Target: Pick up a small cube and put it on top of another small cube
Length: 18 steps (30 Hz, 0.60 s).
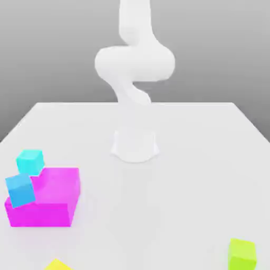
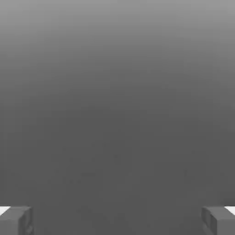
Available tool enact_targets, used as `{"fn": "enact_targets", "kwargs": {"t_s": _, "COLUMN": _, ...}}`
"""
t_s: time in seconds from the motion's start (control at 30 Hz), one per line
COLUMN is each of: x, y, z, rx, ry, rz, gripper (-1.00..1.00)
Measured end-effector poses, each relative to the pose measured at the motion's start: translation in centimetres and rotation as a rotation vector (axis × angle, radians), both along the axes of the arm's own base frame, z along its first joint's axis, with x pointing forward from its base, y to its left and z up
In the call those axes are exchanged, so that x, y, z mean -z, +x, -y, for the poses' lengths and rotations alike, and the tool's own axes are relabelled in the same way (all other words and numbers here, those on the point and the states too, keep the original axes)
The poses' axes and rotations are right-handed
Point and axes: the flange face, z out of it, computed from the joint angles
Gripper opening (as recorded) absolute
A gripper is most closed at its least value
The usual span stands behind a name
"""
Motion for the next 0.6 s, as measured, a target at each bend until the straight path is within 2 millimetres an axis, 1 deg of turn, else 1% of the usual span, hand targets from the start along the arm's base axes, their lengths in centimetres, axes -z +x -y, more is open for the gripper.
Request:
{"fn": "enact_targets", "kwargs": {"t_s": 0.13, "x": 5.4, "y": 4.8, "z": -2.7, "rx": -0.152, "ry": -0.068, "rz": -0.099, "gripper": 0.00}}
{"fn": "enact_targets", "kwargs": {"t_s": 0.3, "x": 12.8, "y": 9.3, "z": -6.6, "rx": -0.340, "ry": -0.150, "rz": -0.211, "gripper": 0.00}}
{"fn": "enact_targets", "kwargs": {"t_s": 0.4, "x": 17.7, "y": 11.2, "z": -9.1, "rx": -0.455, "ry": -0.199, "rz": -0.276, "gripper": 0.00}}
{"fn": "enact_targets", "kwargs": {"t_s": 0.47, "x": 21.1, "y": 12.1, "z": -10.9, "rx": -0.533, "ry": -0.232, "rz": -0.318, "gripper": 0.00}}
{"fn": "enact_targets", "kwargs": {"t_s": 0.53, "x": 24.5, "y": 12.7, "z": -12.6, "rx": -0.612, "ry": -0.264, "rz": -0.359, "gripper": 0.00}}
{"fn": "enact_targets", "kwargs": {"t_s": 0.6, "x": 28.1, "y": 12.9, "z": -14.7, "rx": -0.699, "ry": -0.298, "rz": -0.399, "gripper": 0.00}}
